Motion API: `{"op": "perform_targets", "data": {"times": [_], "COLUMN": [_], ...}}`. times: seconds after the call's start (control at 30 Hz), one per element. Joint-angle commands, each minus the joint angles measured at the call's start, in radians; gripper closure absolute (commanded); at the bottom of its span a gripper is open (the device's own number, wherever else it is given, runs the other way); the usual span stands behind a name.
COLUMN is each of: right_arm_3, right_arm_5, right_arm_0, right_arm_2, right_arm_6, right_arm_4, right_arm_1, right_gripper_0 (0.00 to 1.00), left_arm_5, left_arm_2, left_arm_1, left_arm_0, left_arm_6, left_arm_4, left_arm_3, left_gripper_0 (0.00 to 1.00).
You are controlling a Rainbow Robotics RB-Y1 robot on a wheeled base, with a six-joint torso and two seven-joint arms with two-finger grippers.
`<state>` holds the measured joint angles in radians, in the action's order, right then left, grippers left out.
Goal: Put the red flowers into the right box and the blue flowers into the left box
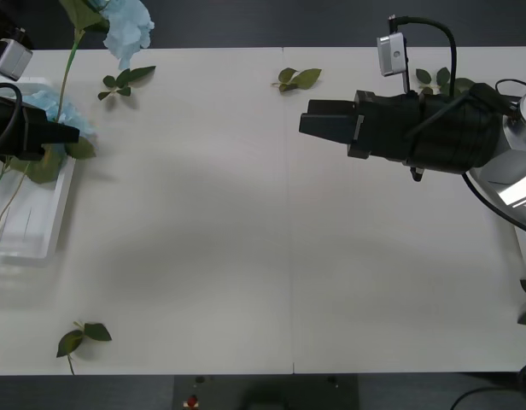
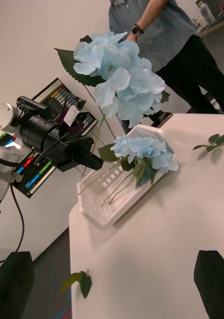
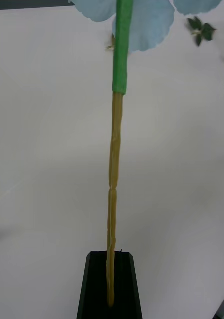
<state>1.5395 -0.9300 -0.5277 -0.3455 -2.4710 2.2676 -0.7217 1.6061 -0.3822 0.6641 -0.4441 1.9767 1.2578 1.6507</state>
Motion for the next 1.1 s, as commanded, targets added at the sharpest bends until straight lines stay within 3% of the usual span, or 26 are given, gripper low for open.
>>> {"op": "perform_targets", "data": {"times": [0.03, 0.3, 0.67, 1.1], "right_arm_3": [0.016, 0.014, 0.016, -0.015], "right_arm_5": [0.002, -0.012, -0.036, -0.124], "right_arm_0": [-0.043, -0.040, -0.040, -0.041], "right_arm_2": [-0.082, -0.115, -0.115, -0.115], "right_arm_6": [-0.157, -0.234, -0.234, -0.234], "right_arm_4": [0.107, 0.182, 0.237, 0.293], "right_arm_1": [-0.090, -0.151, -0.202, -0.243], "right_gripper_0": [0.06, 0.06, 0.06, 0.06], "left_arm_5": [0.067, 0.136, 0.129, -0.170], "left_arm_2": [-0.064, -0.132, -0.150, -0.038], "left_arm_1": [0.023, 0.032, 0.046, 0.112], "left_arm_0": [0.024, 0.082, 0.110, 0.076], "left_arm_6": [-0.119, -0.177, -0.216, -0.228], "left_arm_4": [-0.141, -0.472, -0.791, -0.841], "left_arm_3": [0.101, 0.227, 0.213, -0.155], "left_gripper_0": [1.00, 1.00, 1.00, 1.00]}}
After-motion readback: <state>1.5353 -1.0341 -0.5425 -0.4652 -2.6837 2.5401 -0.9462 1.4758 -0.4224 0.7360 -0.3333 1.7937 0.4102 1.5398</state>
